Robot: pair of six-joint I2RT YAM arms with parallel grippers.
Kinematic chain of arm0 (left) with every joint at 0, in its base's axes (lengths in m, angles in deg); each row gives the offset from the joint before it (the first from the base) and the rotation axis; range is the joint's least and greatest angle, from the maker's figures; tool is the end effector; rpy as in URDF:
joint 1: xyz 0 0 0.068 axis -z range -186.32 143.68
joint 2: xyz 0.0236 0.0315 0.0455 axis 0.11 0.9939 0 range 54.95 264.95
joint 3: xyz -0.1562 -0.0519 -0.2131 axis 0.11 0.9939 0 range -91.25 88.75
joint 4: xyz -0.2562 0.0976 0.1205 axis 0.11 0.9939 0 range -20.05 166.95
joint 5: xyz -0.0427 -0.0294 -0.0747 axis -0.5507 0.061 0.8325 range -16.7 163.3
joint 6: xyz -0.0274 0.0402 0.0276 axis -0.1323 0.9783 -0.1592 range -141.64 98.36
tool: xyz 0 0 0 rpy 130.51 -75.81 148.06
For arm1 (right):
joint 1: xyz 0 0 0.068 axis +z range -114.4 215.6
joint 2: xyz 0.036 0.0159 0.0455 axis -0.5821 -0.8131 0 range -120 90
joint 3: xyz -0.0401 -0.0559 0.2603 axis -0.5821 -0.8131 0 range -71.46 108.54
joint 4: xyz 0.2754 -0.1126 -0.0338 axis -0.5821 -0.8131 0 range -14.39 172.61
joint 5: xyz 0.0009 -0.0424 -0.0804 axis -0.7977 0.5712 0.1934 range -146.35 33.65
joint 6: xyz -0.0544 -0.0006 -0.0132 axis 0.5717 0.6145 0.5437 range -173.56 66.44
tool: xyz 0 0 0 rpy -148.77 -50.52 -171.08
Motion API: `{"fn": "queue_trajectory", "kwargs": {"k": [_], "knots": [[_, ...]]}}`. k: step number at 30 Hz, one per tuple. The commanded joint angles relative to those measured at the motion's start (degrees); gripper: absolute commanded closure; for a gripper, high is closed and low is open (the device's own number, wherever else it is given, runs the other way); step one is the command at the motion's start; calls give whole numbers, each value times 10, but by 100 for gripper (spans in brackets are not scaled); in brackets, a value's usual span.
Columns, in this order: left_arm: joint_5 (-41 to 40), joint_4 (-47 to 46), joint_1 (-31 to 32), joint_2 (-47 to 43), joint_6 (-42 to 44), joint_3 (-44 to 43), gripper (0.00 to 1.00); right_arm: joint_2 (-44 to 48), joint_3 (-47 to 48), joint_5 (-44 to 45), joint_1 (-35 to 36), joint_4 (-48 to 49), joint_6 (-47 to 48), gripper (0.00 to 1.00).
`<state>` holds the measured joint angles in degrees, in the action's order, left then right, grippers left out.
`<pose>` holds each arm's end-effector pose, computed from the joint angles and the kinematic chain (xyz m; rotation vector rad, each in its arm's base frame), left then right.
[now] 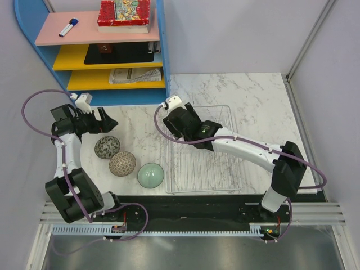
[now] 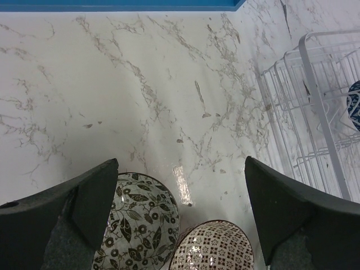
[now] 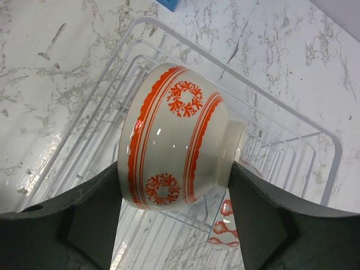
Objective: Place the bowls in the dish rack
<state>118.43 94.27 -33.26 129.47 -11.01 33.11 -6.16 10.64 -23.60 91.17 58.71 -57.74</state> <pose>0.2919 0.1178 0.2595 0.0751 2.1177 -0.5297 0.2565 0.3371 0.2957 -0.6369 2.0164 -0.0243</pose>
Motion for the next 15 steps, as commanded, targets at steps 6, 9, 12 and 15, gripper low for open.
{"fn": "queue_trajectory", "kwargs": {"k": [6,9,12,15], "knots": [[31,-13,-7,1,23,4,0,5,-12,61,28,34,-36,100],[32,-15,-7,0,24,5,0,6,-23,50,32,33,-51,100],[31,-18,-7,3,23,6,0,3,-28,41,38,32,-65,100],[33,-18,-8,6,23,5,0,-3,-29,35,45,31,-71,100]]}}
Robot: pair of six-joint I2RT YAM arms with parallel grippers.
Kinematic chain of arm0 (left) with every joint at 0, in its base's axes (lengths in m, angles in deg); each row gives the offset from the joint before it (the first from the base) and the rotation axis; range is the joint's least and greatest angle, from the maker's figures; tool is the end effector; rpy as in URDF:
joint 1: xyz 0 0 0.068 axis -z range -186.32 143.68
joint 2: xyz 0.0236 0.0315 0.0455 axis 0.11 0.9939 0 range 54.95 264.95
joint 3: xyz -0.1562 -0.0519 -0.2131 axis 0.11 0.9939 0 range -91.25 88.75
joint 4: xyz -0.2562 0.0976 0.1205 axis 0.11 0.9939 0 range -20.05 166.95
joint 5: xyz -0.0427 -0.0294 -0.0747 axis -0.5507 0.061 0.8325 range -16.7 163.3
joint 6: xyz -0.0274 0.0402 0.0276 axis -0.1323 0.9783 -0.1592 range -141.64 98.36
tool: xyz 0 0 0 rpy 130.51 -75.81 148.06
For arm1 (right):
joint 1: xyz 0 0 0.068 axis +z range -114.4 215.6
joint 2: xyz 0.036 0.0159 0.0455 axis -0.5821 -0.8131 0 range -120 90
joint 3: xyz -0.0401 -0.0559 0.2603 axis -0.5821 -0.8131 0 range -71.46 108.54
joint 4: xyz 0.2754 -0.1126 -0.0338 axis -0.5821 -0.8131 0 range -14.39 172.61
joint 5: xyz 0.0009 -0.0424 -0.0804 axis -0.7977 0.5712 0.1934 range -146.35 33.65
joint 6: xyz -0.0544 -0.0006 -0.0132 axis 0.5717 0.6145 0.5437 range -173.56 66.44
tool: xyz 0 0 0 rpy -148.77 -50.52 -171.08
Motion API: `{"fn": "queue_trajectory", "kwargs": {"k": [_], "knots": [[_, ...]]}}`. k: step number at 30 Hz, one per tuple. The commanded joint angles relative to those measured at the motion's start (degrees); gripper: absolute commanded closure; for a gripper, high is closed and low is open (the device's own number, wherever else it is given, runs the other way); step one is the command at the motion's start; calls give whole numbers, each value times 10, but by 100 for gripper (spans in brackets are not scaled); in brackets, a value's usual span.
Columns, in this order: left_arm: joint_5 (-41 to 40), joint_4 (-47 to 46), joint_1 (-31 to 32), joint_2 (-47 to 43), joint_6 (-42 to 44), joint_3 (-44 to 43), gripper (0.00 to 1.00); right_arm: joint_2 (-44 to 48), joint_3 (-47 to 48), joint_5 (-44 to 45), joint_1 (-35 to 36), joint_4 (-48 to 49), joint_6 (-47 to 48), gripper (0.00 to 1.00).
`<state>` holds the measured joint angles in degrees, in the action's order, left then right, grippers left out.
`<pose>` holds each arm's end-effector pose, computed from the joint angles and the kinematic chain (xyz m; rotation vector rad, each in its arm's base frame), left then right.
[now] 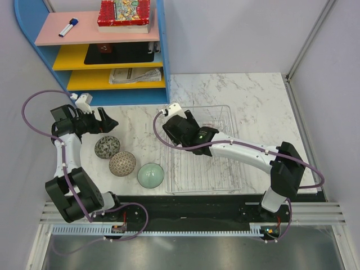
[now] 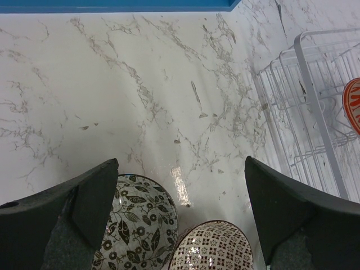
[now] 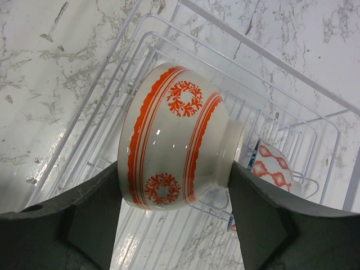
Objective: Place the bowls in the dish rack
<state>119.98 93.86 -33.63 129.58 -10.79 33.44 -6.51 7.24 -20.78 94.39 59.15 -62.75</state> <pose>0.2911 0.1189 0.2579 0.0857 2.1055 -0.5517 0.2362 0.3463 0.2725 -0.6081 2.0488 -0.0270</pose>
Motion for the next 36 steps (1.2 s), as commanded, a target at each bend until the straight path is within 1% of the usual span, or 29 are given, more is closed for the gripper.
{"fn": "queue_trajectory", "kwargs": {"k": [1,13,22,28,33,36], "knots": [[18,-15,-5,6,22,2,0,-3,5,6,17,25,-24,100],[25,-18,-7,10,23,3,0,-37,10,8,28,20,-39,100],[36,-18,-9,11,26,6,0,-59,20,54,27,22,-46,100],[37,-18,-10,10,29,7,0,-42,19,73,27,22,-60,100],[38,-18,-10,12,26,7,0,-41,14,72,27,22,-65,100],[38,-18,-11,8,27,8,0,-46,6,54,25,23,-76,100]]}}
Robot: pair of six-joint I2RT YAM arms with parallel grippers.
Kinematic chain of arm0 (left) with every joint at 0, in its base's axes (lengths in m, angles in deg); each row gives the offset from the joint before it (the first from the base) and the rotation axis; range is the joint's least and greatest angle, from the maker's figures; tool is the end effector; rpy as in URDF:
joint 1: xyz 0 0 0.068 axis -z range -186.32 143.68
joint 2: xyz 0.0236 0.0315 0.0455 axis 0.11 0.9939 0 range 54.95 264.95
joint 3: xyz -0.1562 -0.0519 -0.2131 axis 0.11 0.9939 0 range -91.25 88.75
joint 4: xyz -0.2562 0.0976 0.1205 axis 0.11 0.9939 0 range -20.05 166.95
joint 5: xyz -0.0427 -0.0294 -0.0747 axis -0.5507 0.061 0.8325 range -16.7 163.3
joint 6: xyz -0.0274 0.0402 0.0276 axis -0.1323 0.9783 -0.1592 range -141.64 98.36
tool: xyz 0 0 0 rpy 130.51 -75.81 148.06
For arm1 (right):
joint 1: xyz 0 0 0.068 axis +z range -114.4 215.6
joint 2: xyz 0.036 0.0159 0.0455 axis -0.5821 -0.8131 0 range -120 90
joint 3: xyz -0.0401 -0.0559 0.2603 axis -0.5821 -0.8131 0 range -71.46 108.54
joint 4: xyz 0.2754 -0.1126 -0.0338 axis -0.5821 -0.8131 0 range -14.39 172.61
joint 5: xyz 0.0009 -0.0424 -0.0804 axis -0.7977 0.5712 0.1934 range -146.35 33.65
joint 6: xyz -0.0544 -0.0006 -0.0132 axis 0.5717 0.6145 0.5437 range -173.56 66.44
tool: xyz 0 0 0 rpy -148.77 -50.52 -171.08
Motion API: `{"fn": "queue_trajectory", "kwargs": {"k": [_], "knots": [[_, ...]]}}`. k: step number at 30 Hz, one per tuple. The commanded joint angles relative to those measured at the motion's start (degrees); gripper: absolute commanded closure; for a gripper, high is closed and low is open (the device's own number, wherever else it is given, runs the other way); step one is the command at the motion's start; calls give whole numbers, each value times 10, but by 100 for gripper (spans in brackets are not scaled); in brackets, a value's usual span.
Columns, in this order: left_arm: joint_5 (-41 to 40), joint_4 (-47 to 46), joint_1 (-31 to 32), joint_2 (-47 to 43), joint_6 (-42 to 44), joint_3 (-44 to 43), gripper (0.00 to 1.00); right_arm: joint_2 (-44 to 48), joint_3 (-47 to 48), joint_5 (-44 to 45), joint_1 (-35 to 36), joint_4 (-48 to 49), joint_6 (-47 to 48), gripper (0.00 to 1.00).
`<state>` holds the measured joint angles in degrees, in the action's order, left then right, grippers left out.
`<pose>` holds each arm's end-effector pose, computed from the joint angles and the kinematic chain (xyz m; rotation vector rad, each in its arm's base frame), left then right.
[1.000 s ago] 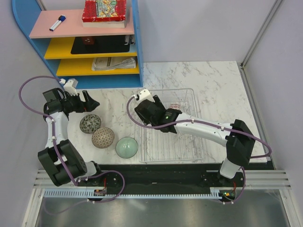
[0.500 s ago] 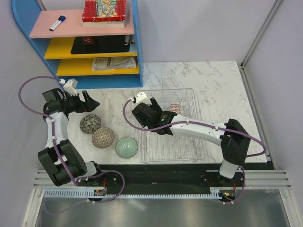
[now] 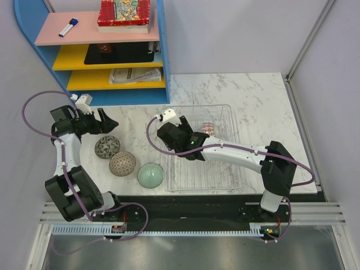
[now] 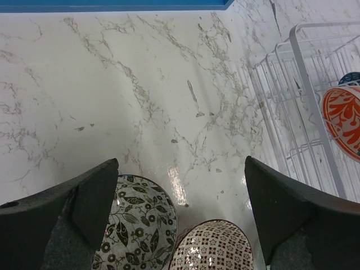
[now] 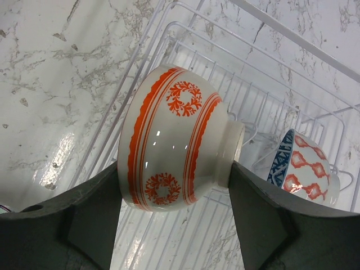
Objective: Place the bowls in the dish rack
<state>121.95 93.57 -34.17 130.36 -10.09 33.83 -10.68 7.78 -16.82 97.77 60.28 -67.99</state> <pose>0.2911 0.1212 0.2525 0.0981 2.0986 -0.5835 0.2228 0.3692 0.2491 -0.5575 2.0596 -0.0368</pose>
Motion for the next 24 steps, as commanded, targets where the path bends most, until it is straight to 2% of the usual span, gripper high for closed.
{"fn": "queue_trajectory", "kwargs": {"k": [1,4,9,16,21,24], "knots": [[18,-16,-5,1,20,4,0,-5,-1,4,-9,11,-27,100],[16,-16,-5,-1,22,6,0,-7,-6,-16,-20,7,-47,100],[17,-16,-6,0,21,6,0,-2,-15,-107,-64,4,-86,100],[21,-17,-7,3,20,4,0,-3,-25,-183,-78,18,-79,100],[21,-18,-8,-1,21,7,0,-3,-13,-119,-75,9,-59,100],[22,-18,-7,1,22,6,0,-2,-12,-113,-76,12,-49,100]]}}
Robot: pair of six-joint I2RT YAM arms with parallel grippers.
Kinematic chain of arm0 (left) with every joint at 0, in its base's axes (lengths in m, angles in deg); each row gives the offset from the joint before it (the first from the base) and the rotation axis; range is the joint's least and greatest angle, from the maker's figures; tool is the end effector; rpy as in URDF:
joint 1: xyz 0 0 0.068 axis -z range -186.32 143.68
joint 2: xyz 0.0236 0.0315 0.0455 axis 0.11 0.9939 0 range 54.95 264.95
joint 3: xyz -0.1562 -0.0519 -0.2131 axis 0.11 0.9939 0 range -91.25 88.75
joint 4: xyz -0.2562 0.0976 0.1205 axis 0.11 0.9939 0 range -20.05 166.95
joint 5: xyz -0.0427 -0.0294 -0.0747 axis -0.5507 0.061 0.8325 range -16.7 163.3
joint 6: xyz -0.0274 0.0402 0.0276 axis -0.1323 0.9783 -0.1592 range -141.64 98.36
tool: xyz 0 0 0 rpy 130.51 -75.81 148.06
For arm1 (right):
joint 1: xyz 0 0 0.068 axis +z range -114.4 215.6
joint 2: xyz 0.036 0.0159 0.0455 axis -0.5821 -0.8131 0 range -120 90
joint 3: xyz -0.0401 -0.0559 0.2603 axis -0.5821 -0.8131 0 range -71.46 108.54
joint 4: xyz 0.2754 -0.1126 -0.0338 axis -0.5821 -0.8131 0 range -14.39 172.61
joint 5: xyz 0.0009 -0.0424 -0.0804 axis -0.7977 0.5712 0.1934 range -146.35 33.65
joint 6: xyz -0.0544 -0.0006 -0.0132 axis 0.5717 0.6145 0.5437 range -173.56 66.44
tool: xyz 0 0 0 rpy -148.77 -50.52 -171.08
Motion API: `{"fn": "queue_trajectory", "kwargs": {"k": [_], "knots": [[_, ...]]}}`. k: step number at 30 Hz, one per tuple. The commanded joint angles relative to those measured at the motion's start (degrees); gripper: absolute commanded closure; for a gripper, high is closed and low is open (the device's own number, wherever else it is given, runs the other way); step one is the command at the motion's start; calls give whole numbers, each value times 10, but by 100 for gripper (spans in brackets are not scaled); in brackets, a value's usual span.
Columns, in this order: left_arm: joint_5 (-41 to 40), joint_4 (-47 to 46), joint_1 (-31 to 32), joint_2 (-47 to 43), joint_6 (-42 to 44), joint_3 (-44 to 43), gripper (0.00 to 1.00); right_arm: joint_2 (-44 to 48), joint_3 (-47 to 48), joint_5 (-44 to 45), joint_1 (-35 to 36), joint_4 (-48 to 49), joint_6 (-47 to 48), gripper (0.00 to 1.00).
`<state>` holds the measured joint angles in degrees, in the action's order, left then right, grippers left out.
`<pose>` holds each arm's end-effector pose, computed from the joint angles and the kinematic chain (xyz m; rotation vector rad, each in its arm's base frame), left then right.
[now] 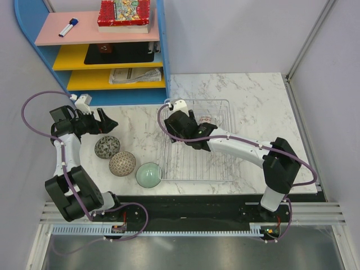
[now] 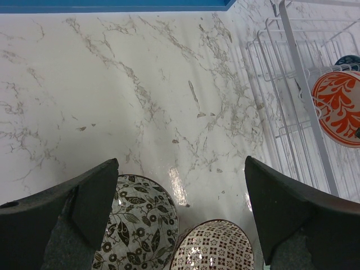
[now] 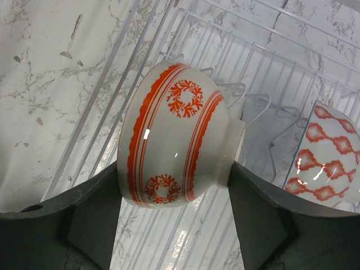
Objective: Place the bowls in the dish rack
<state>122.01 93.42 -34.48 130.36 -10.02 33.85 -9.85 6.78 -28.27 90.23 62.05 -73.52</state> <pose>0.2906 0.1228 0.2526 0.0953 2.0960 -0.5792 0.2649 0.3415 0.2481 -0.4216 2.1683 0.1532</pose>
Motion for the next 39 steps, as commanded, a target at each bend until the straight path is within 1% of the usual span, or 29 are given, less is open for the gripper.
{"fn": "queue_trajectory", "kwargs": {"k": [1,4,7,10,14,21,30,39], "knots": [[23,-17,-5,0,18,6,0,-10,-4,7,-1,-5,8,100],[24,-16,-6,0,20,8,0,-18,-2,28,-1,0,19,100],[24,-16,-6,-4,22,9,0,-24,6,76,1,-5,24,100],[24,-17,-6,-5,22,8,0,-10,12,93,4,-8,30,100],[25,-17,-6,-2,23,9,0,14,28,147,14,-13,49,100],[28,-17,-7,-3,23,9,0,23,53,194,28,-14,83,100],[29,-17,-7,-6,22,9,0,4,73,215,36,-4,105,100],[30,-17,-7,-7,23,11,0,-32,99,197,37,-2,103,100]]}}
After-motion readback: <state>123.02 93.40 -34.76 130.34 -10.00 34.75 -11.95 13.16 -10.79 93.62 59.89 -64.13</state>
